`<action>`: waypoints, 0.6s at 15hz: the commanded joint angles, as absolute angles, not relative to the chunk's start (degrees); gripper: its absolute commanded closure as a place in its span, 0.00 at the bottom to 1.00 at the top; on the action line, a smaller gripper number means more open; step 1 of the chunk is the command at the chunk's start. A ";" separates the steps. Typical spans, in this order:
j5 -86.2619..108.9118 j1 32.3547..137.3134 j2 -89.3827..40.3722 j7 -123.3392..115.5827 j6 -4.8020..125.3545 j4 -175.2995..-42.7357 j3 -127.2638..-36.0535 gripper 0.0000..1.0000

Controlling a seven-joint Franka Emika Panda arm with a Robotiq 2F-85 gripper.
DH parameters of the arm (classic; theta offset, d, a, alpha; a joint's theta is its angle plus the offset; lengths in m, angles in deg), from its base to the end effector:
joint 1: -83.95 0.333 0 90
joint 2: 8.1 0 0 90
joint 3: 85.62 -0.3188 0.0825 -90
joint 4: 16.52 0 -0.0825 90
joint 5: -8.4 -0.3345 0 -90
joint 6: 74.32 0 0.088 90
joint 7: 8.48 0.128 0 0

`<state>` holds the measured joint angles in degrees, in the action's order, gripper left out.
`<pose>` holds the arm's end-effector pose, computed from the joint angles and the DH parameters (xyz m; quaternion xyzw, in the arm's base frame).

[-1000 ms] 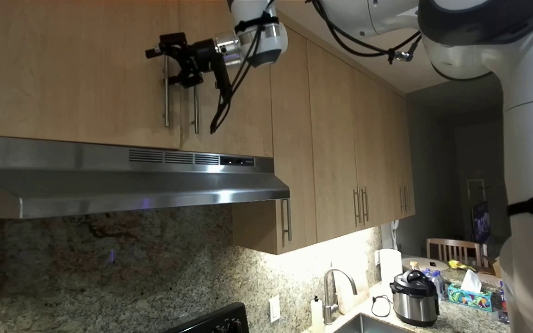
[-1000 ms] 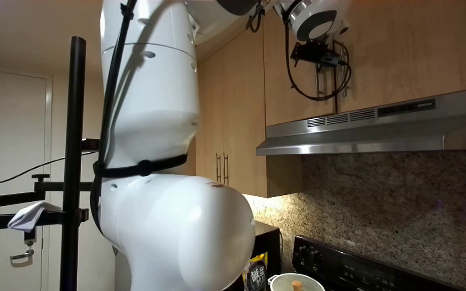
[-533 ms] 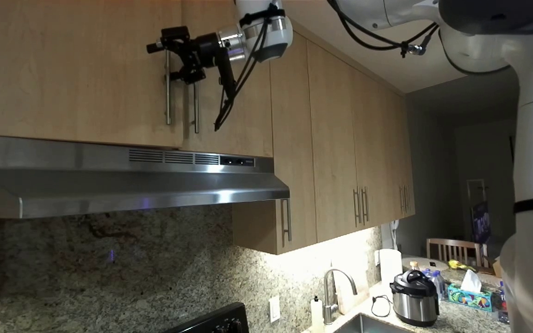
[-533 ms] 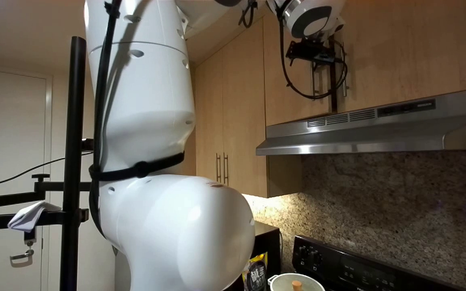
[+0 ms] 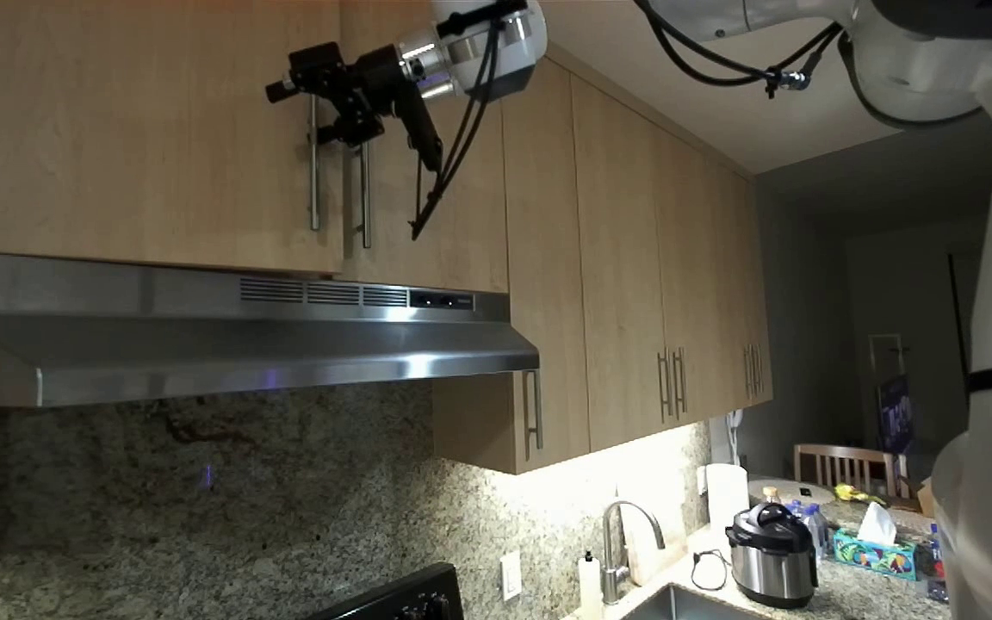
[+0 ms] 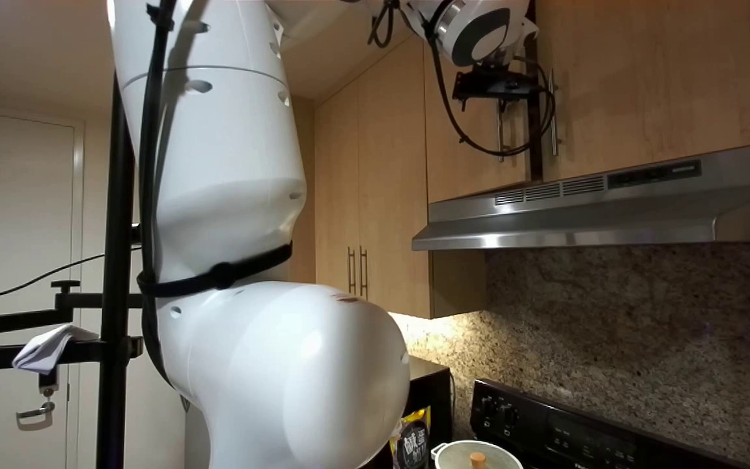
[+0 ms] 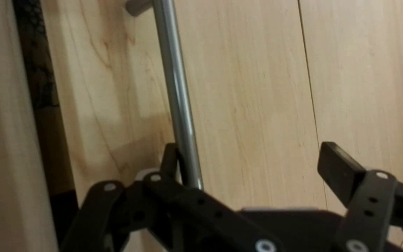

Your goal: Open the top left cabinet door

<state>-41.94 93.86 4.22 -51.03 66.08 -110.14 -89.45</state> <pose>0.4674 0.1314 0.8085 -0.7669 -0.2414 -0.5309 0.2678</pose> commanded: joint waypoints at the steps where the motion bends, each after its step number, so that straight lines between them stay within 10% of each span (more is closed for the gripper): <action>1: -38.33 94.88 8.84 -47.85 69.20 -113.14 -91.91 0.00; 9: -31.03 96.48 10.06 -42.20 70.04 -112.92 -92.15 0.00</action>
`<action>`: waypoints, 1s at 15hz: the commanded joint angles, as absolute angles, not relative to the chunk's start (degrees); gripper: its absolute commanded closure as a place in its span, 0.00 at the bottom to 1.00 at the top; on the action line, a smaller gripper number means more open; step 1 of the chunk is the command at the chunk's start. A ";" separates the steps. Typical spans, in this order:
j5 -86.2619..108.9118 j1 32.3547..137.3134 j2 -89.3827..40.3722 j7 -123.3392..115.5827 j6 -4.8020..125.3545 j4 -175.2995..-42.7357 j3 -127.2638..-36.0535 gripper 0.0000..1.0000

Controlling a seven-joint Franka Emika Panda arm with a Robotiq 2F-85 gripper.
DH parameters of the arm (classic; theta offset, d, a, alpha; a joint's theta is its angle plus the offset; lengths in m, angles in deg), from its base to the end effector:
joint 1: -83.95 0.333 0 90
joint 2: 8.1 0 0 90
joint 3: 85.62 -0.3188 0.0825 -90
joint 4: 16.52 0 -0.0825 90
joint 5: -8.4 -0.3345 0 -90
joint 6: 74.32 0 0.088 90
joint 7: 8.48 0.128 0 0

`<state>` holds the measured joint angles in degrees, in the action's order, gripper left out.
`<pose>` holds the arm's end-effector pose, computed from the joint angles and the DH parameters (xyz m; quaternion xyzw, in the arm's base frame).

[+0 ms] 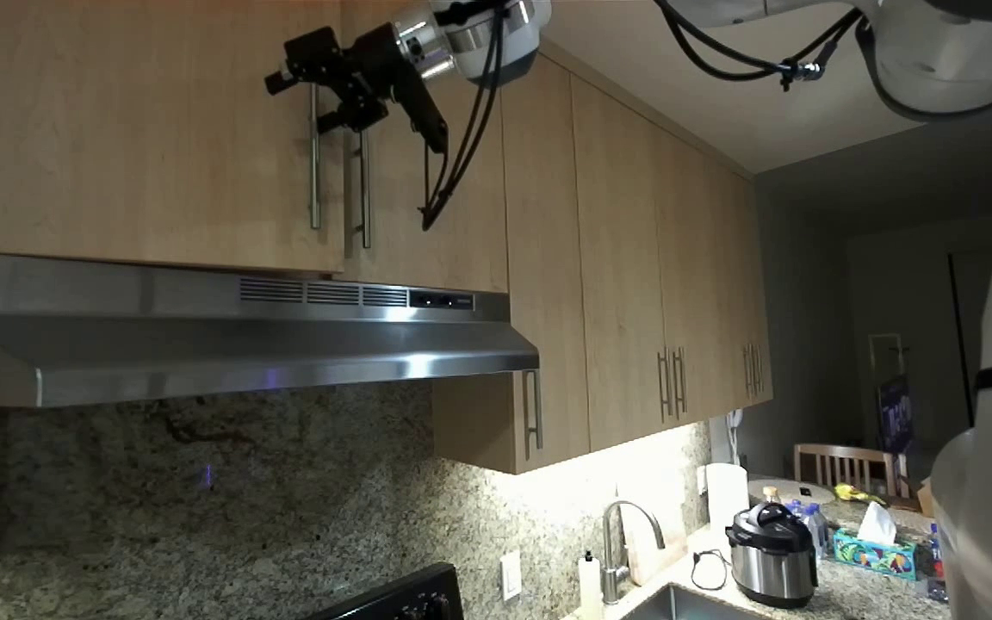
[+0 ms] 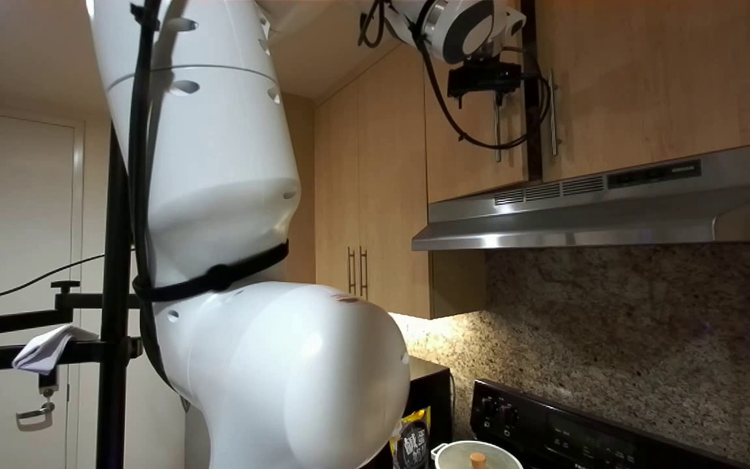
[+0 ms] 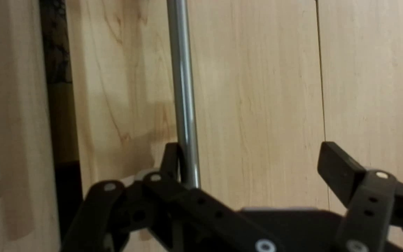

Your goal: Open the top left cabinet door

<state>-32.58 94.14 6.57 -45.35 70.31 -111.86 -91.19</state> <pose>0.4490 0.1392 0.8206 -0.7735 -0.2373 -0.5466 0.2159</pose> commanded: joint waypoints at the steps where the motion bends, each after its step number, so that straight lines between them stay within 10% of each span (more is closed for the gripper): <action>1: -30.73 96.87 10.22 -41.96 69.48 -112.67 -92.04 0.00; 15: -30.39 99.64 14.17 -40.67 57.77 -112.69 -91.94 0.00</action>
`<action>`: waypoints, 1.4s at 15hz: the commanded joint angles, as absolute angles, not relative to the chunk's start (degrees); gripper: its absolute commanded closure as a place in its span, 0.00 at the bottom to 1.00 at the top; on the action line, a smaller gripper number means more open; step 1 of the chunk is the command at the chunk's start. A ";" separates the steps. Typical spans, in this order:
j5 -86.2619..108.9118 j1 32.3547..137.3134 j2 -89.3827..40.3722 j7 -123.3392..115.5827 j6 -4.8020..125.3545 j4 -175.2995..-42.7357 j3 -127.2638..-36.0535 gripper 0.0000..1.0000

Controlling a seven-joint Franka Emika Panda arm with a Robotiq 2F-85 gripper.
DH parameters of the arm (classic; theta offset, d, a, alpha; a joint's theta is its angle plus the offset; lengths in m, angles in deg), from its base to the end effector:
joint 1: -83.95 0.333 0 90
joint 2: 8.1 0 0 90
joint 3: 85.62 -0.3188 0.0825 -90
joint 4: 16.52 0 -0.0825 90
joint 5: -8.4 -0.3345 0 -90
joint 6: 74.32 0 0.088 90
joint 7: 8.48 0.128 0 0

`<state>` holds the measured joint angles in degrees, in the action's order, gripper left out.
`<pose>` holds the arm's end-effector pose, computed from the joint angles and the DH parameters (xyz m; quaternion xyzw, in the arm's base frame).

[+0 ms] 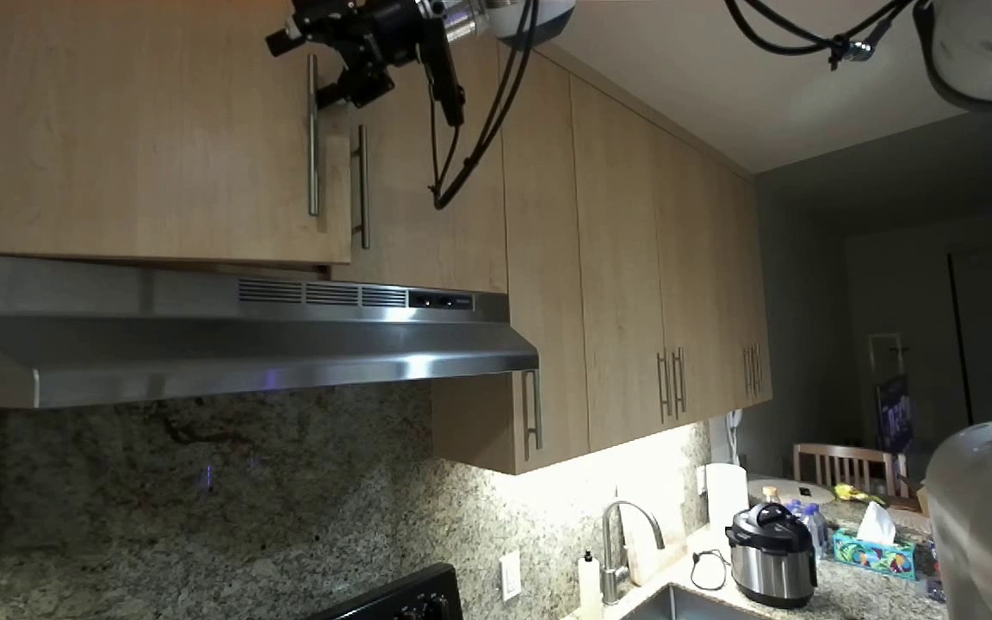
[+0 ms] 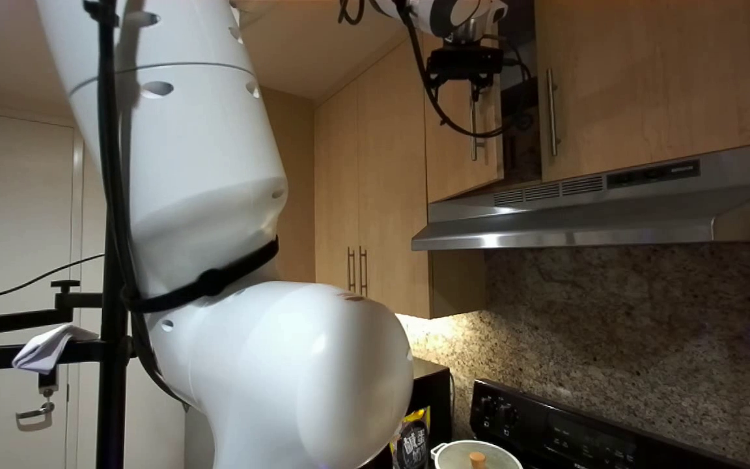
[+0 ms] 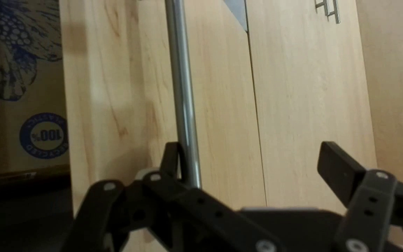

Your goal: Open the top left cabinet door

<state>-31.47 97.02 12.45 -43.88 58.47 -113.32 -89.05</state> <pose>0.3983 0.1500 0.8299 -0.7836 -0.2896 -0.4930 0.2428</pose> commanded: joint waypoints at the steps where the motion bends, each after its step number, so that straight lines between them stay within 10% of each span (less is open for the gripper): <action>1: -29.41 99.69 14.24 -39.86 57.26 -112.53 -92.35 0.00; 21: -0.01 97.84 13.35 -13.20 59.22 -109.57 -101.15 0.00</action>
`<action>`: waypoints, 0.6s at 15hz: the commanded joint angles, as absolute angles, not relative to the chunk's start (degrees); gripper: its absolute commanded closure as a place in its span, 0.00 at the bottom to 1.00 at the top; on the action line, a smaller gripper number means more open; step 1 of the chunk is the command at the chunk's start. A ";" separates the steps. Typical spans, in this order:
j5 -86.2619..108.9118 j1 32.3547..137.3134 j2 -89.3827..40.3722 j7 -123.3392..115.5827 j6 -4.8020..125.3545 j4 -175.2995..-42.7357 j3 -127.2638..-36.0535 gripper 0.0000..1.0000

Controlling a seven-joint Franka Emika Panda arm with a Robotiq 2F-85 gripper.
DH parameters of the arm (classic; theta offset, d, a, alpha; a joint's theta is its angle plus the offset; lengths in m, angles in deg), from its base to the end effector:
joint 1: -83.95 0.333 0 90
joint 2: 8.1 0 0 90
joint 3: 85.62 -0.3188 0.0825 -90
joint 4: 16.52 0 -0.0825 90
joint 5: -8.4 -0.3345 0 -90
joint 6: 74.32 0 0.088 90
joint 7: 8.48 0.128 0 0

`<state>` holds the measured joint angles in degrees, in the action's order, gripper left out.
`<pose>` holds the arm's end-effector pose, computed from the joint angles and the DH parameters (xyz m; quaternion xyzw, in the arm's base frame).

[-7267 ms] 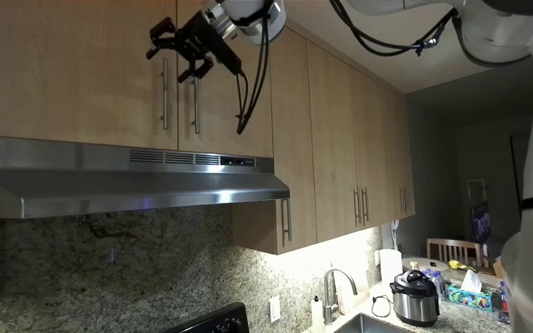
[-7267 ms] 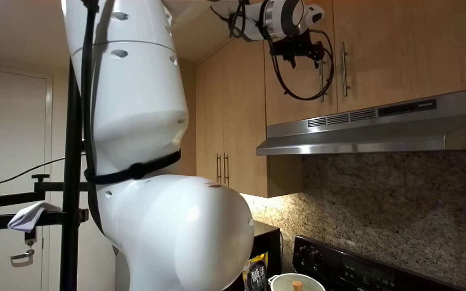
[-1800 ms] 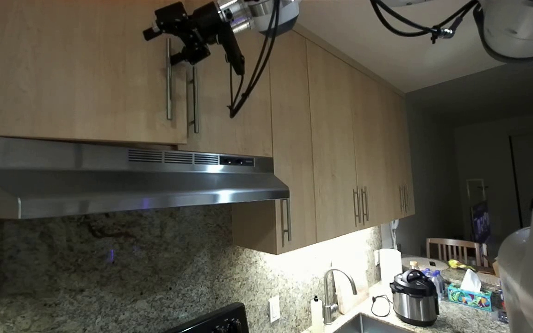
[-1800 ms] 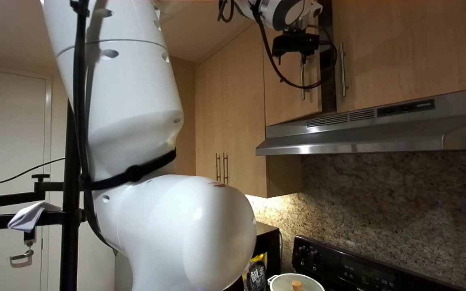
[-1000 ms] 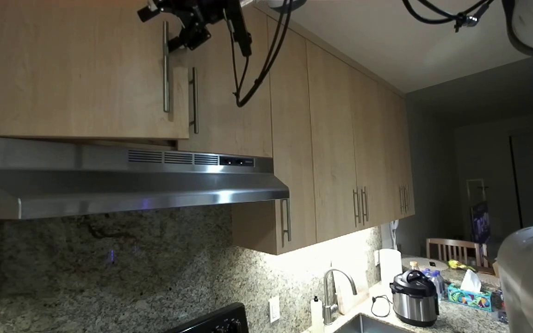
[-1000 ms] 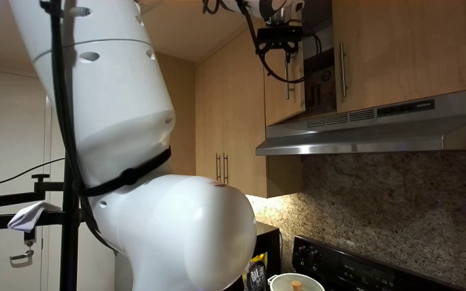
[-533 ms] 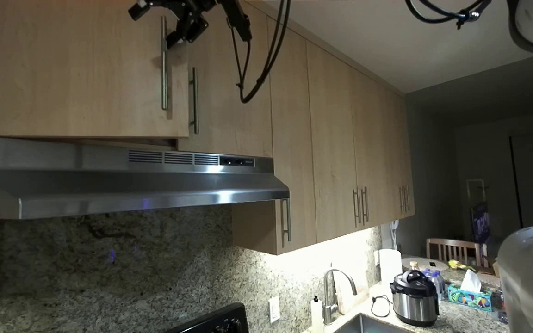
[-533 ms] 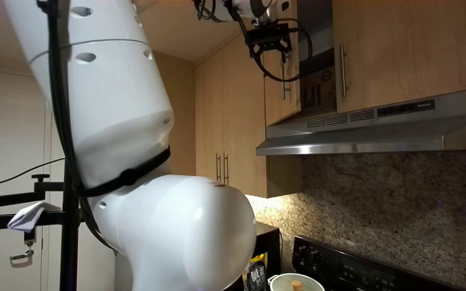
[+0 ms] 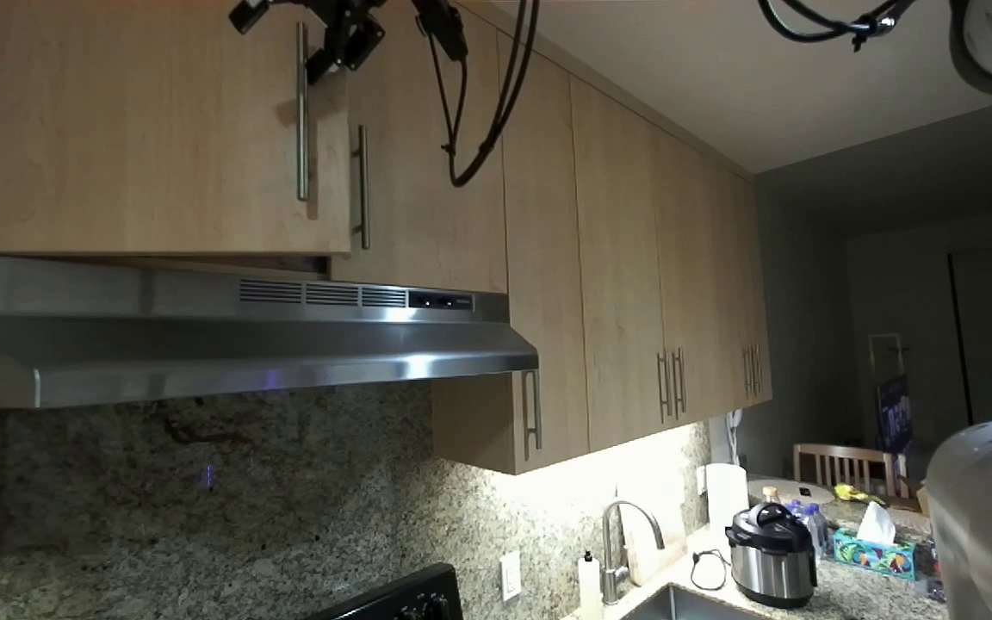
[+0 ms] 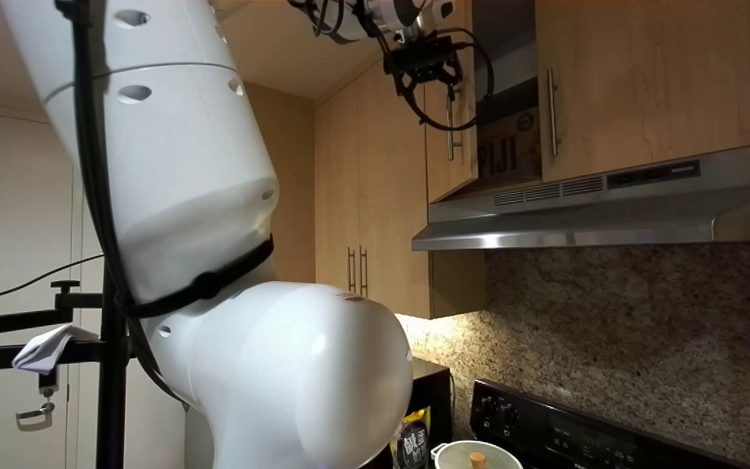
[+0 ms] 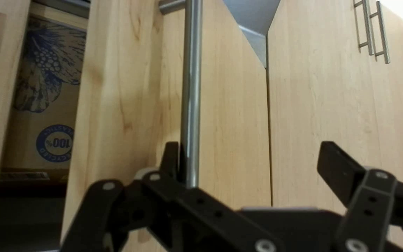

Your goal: Open the top left cabinet door

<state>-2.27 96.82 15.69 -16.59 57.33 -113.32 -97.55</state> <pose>0.3476 0.2072 0.8382 -0.8394 -0.2401 -0.4725 0.1200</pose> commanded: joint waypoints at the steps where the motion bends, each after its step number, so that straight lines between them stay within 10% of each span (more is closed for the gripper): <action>1: 1.24 97.59 13.22 -11.74 59.30 -109.37 -101.77 0.00; 9: 10.45 95.16 12.31 -0.41 57.40 -107.02 -106.96 0.00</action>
<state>8.27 95.05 15.99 -4.00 55.26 -112.18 -102.66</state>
